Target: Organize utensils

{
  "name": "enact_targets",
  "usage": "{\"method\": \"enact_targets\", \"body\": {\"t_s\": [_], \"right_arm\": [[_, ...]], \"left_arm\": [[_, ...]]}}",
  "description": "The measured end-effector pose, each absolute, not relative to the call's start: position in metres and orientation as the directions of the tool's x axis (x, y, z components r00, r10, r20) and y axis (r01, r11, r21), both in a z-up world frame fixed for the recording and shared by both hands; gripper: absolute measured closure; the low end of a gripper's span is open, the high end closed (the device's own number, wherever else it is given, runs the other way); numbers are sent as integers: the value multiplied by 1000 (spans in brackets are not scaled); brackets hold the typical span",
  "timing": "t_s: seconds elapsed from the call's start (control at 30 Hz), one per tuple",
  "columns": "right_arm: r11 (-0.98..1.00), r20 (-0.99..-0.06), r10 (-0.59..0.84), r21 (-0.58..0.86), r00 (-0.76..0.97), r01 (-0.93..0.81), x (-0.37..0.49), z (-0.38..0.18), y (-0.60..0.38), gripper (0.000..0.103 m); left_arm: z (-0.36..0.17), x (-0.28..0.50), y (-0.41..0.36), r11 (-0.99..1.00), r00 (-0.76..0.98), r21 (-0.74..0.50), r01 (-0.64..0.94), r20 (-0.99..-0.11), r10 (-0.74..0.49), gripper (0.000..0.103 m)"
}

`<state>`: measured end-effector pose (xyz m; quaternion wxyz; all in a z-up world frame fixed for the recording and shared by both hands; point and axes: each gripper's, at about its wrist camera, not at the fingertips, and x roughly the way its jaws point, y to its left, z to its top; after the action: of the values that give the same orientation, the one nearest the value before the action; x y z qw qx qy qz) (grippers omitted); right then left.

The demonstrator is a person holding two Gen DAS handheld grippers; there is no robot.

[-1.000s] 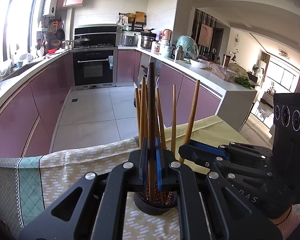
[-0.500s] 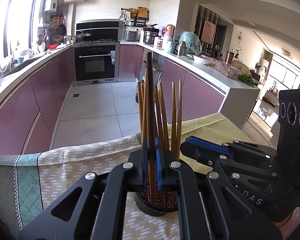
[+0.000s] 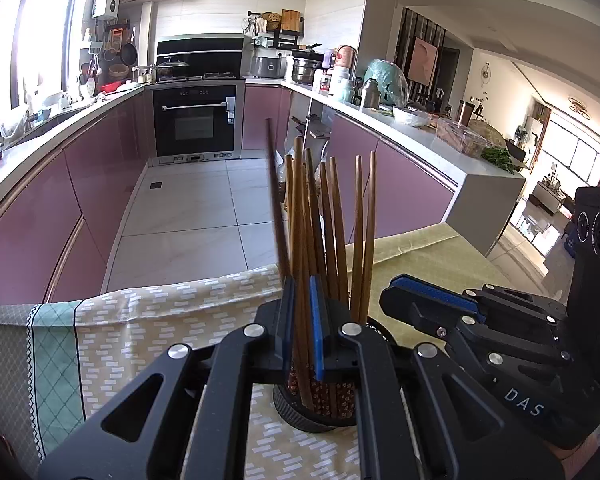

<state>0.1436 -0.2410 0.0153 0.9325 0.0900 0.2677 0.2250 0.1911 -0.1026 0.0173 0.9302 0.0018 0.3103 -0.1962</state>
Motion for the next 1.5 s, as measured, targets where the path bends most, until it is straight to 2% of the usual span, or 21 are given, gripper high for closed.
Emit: {"method": "enact_targets", "body": {"t_s": [0.13, 0.2, 0.27, 0.33, 0.37, 0.4, 0.43, 0.53, 0.6, 0.63, 0.67, 0.7, 0.77, 1.13, 1.5], "right_arm": [[885, -460, 464, 283, 757, -371, 141, 16, -241, 92], [888, -458, 458, 273, 762, -370, 138, 16, -241, 84], [893, -455, 449, 263, 769, -366, 135, 17, -242, 77], [897, -454, 441, 254, 775, -362, 132, 16, -243, 75], [899, -454, 437, 250, 777, -359, 130, 15, -243, 73], [900, -454, 434, 249, 778, -357, 128, 14, -244, 68], [903, -455, 429, 246, 780, -353, 126, 13, -244, 65], [912, -452, 409, 221, 792, -345, 118, 11, -243, 52], [919, -440, 393, 204, 807, -337, 111, 11, -242, 34], [922, -430, 386, 197, 816, -333, 107, 11, -242, 29], [925, -419, 378, 188, 825, -329, 104, 11, -241, 18], [930, -405, 366, 177, 838, -321, 98, 11, -240, 11], [939, -389, 344, 152, 855, -309, 91, 12, -238, 7], [968, -317, 248, 50, 916, -245, 52, -1, -223, 7], [974, -270, 224, 17, 937, -228, 27, -4, -212, 7]], "left_arm": [[15, 187, -100, 924, 735, -120, 362, -574, -362, 88], [14, 181, -98, 931, 749, -112, 348, -564, -348, 78], [13, 175, -92, 936, 767, -114, 333, -545, -339, 75], [12, 166, -86, 940, 785, -107, 323, -525, -329, 64], [11, 161, -83, 945, 796, -96, 311, -516, -315, 52], [11, 155, -79, 951, 813, -81, 298, -501, -297, 45], [10, 150, -75, 954, 824, -72, 291, -489, -288, 43], [8, 132, -61, 965, 854, -61, 256, -454, -255, 23], [7, 117, -51, 974, 879, -53, 222, -421, -223, 12], [8, 110, -46, 977, 890, -45, 210, -405, -211, 8], [7, 105, -43, 979, 898, -38, 198, -394, -197, 5], [7, 98, -39, 982, 905, -31, 188, -383, -185, 5], [6, 89, -31, 985, 914, -16, 172, -371, -166, 5], [2, 42, -3, 999, 960, 15, 38, -277, -33, 5], [1, 21, -1, 999, 974, -6, 33, -223, -33, 5]]}}
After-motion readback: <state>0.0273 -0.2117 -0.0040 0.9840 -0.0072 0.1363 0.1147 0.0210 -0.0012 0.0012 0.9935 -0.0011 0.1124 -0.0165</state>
